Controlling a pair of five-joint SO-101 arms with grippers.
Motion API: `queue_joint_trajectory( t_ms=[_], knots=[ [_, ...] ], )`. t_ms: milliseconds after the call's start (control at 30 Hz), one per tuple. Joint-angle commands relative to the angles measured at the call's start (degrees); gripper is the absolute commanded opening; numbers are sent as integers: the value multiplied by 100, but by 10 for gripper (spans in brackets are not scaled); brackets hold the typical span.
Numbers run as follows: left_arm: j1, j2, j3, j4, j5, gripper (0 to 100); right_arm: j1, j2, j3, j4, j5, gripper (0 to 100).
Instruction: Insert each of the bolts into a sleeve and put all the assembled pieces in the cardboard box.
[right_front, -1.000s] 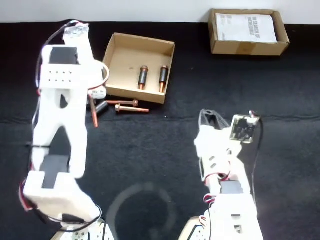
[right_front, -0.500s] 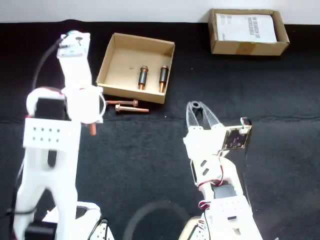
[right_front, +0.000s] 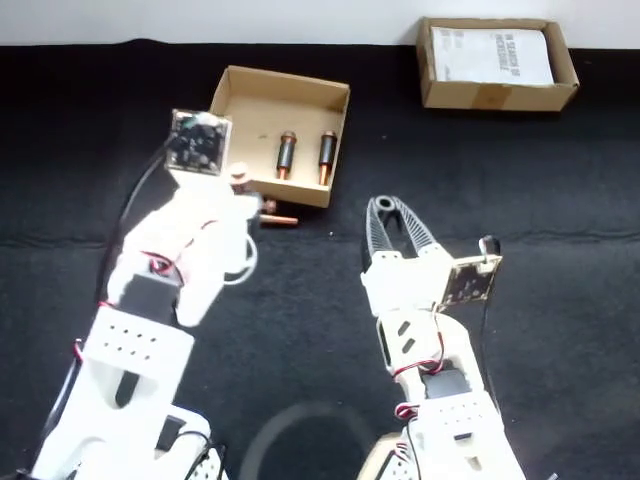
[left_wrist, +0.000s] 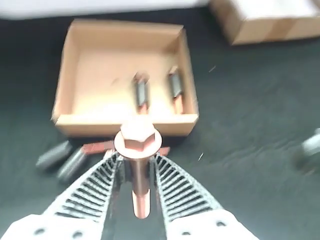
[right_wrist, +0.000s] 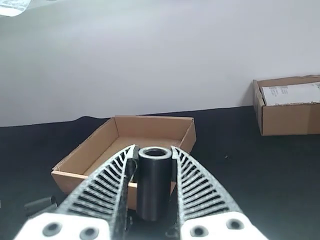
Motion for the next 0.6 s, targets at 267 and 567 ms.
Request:
queue_joint_trajectory(
  t_ms=[267, 567],
  knots=[
    [1367, -391, 251, -2040, -9, 8, -180, 13, 734, 268, -448, 6],
    [2123, -330, -22, -2136, -26, 9, -180, 13, 734, 470, -448, 6]
  ],
)
